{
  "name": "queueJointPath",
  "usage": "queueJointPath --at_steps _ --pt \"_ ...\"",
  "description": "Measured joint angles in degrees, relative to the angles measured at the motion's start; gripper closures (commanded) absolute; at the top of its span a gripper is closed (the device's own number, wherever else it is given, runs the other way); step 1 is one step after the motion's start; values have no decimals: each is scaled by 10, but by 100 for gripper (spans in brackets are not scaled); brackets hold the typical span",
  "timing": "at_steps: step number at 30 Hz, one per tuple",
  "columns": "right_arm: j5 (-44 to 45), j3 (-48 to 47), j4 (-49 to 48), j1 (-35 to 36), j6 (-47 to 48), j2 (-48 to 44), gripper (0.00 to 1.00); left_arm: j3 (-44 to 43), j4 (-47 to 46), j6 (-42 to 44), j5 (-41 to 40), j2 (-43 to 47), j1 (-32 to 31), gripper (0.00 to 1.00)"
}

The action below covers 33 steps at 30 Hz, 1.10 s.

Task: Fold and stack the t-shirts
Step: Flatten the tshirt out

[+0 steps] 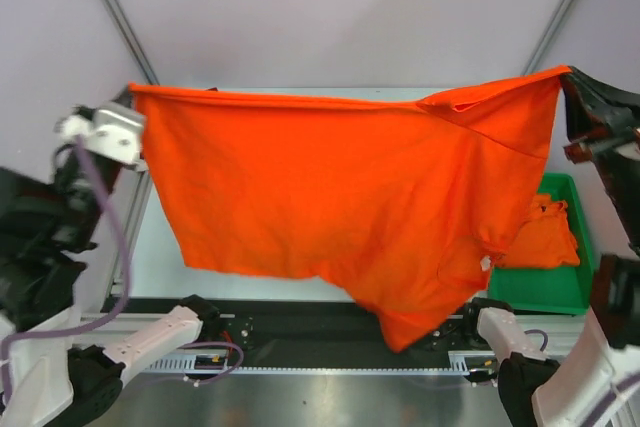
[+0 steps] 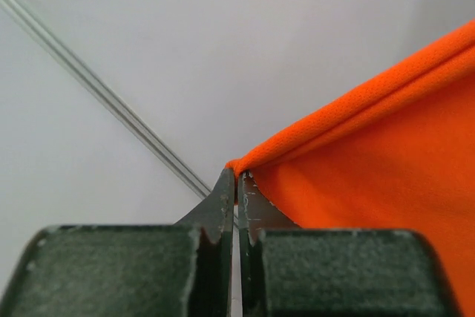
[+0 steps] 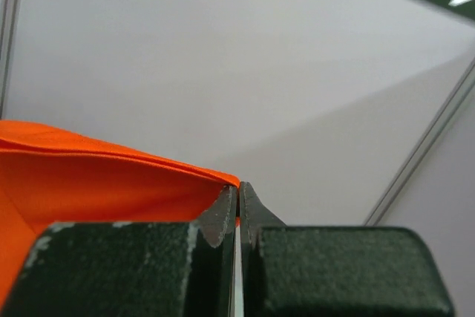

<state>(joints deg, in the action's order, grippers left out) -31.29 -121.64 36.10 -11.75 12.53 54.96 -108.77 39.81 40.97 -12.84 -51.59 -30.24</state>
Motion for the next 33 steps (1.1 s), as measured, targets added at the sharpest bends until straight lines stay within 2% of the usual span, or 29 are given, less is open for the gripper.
queueJointPath --at_steps 4,9,13,17,22,28,33 --pt "-10 151 -16 -1 9 -9 100 180 -14 -4 0 36 1 100" --pt "-21 388 -56 10 16 -15 100 455 -47 -4 6 49 10 100" --pt "13 479 -76 78 57 55 100 551 -90 3 26 -23 48 99" --pt "30 497 -126 121 89 153 100 532 -171 14 49 -142 97 100" --pt "44 465 -207 135 115 303 100 424 -236 23 76 -330 148 100" --pt "64 357 -245 135 135 486 100 302 -262 26 90 -490 189 99" --pt "76 218 -244 134 143 631 100 202 -259 25 90 -601 204 100"
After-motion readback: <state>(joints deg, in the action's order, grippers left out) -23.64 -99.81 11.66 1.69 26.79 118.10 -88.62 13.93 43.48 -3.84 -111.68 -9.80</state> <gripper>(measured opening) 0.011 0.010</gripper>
